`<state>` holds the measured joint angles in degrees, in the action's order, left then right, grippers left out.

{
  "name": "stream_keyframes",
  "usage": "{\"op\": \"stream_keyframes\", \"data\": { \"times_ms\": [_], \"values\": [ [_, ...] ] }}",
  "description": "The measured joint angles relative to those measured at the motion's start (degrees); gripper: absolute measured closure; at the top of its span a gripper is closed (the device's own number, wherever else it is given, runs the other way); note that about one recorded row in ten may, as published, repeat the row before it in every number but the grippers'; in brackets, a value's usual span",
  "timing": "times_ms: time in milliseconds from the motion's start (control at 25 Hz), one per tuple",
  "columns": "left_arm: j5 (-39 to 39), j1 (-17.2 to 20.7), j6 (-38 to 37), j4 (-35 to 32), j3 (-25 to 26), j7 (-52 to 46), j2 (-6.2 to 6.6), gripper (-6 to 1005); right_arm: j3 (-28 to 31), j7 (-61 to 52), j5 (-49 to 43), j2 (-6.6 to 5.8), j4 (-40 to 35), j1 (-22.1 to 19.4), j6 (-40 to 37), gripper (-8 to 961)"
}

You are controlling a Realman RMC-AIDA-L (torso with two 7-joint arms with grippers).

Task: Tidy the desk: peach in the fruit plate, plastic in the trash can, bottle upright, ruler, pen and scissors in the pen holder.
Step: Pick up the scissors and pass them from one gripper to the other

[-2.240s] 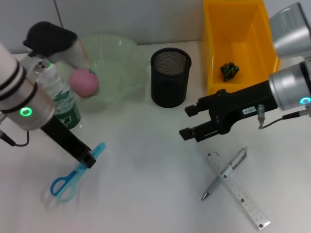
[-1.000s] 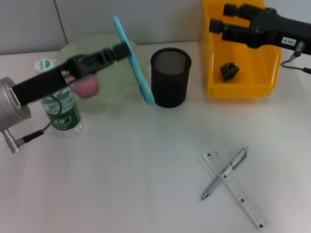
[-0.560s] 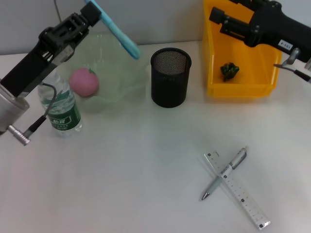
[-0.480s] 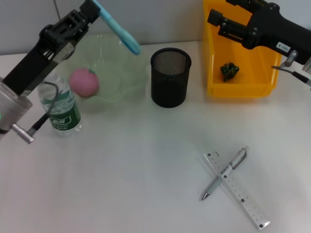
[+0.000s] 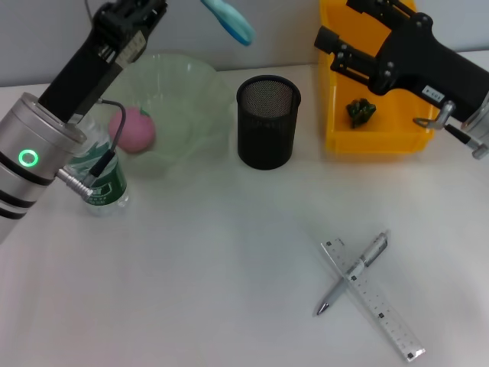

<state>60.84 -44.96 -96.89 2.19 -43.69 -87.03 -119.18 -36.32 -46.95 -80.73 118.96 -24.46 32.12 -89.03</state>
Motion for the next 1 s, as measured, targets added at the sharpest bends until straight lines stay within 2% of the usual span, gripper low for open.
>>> {"op": "stream_keyframes", "data": {
  "times_ms": [520,1000],
  "values": [
    [0.3,-0.1,1.3,4.4,8.5,0.1,0.0,755,-0.3,15.9,1.5,0.35,10.0,1.8,-5.8,183],
    [0.6,-1.0,1.9,7.9,10.5,0.7,0.0,749,-0.3,23.2,1.6,0.48,15.9,6.3,-6.1,184]
  ]
}}
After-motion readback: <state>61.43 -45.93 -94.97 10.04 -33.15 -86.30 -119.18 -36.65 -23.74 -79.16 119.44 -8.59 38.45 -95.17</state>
